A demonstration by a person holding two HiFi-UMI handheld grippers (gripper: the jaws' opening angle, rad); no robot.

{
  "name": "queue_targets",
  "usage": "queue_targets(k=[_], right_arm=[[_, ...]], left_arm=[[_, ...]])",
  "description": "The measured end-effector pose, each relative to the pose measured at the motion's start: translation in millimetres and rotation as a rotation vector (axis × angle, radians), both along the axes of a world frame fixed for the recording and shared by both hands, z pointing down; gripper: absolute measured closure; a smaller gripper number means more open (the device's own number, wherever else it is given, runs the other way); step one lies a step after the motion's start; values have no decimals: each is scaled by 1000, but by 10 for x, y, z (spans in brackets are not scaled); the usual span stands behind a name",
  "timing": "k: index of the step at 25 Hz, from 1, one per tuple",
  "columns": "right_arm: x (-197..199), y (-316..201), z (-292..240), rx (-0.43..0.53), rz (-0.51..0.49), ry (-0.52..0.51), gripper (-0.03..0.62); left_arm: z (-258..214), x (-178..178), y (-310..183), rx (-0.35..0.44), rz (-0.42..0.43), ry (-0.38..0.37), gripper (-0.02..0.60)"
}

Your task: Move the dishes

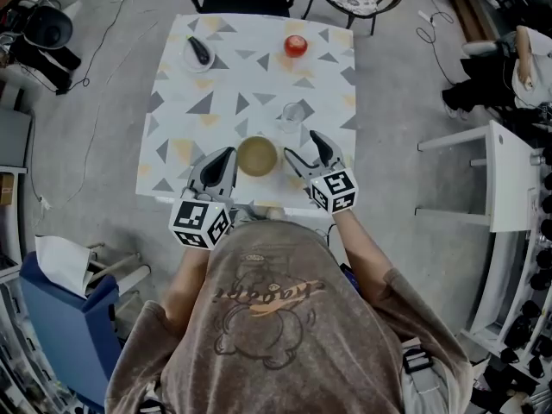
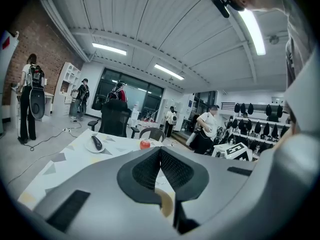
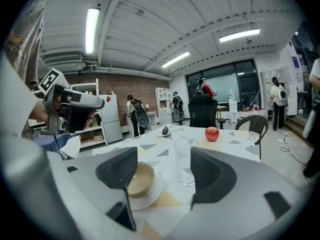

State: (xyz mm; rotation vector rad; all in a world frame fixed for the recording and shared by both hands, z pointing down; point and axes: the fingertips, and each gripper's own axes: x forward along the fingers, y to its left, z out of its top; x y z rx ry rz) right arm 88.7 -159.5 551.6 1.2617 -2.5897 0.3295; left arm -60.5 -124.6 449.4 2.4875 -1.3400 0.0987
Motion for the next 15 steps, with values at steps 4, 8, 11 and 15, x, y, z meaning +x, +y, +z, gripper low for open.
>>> queue_targets(k=[4,8,11,15], right_arm=[[-170,128,141,-54,-52,-2,276],[-326,186,313,-108,-89,14,279],[-411,168,437,-147,-97,32,297],[-513,88,605,-200,-106,50,327]], left_arm=[[1,-51,72,2,-12,-5,563],[-9,-110,116,3,-26,-6,563],[-8,-159,134,1,-35,-8,563],[9,-222,142,-5,-48,-14,563]])
